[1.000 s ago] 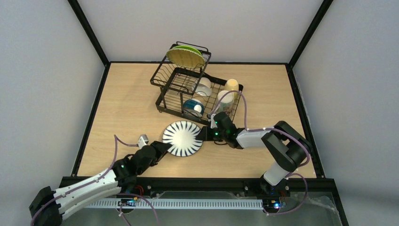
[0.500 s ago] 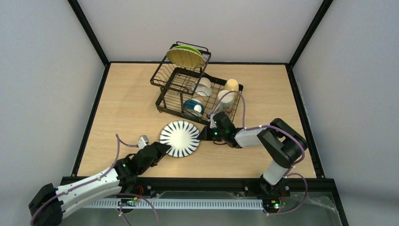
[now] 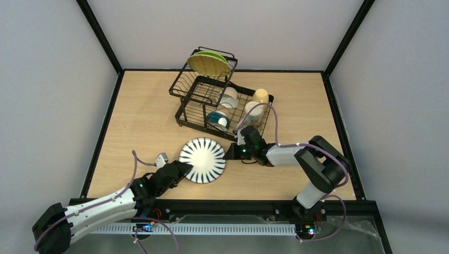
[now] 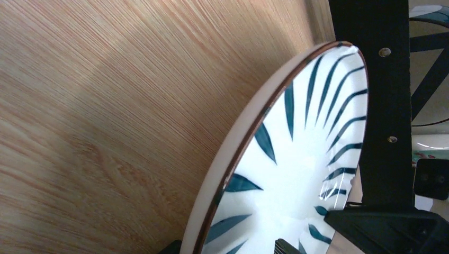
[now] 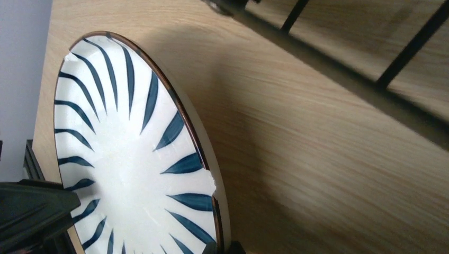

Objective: Load the mixed dishes into the dish rack
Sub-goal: Grab the plate from the center of the board.

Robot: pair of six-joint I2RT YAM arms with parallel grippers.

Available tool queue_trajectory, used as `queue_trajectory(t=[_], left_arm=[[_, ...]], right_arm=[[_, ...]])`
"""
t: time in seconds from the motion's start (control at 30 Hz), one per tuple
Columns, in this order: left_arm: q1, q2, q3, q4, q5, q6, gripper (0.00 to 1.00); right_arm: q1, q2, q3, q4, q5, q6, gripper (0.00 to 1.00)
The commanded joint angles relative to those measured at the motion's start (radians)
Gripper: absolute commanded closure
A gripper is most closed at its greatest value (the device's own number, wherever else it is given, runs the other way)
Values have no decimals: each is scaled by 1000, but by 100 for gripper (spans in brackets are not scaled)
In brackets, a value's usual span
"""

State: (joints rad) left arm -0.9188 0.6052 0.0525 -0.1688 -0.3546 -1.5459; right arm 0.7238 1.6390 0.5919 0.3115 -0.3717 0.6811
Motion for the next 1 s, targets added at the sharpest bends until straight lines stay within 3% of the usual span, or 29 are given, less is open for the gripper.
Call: queue_trajectory(t=[0.0,0.2,0.43,0.57,0.67,0.8,0.97], left_arm=[[5,28,-149,-71,-61,3,1],[5,80,-142,45,-66,48,1],[5,213,-27,241,-36,311,1],[5,339,57,275,16,408,3],[5,389,97,294,44,452,13],[5,366,113,288,52,483,47],[5,278,109,205,20,471,75]], right_arm=[[20,-63,17,-72,-136,-19,100],[20,-70,54,-129,-210,-26,100],[19,-41,99,-167,-234,-47,100],[20,-29,115,-180,-231,-54,100],[20,-28,115,-191,-220,-58,100],[20,-30,111,-201,-212,-64,100],[20,-36,111,-203,-205,-66,100]])
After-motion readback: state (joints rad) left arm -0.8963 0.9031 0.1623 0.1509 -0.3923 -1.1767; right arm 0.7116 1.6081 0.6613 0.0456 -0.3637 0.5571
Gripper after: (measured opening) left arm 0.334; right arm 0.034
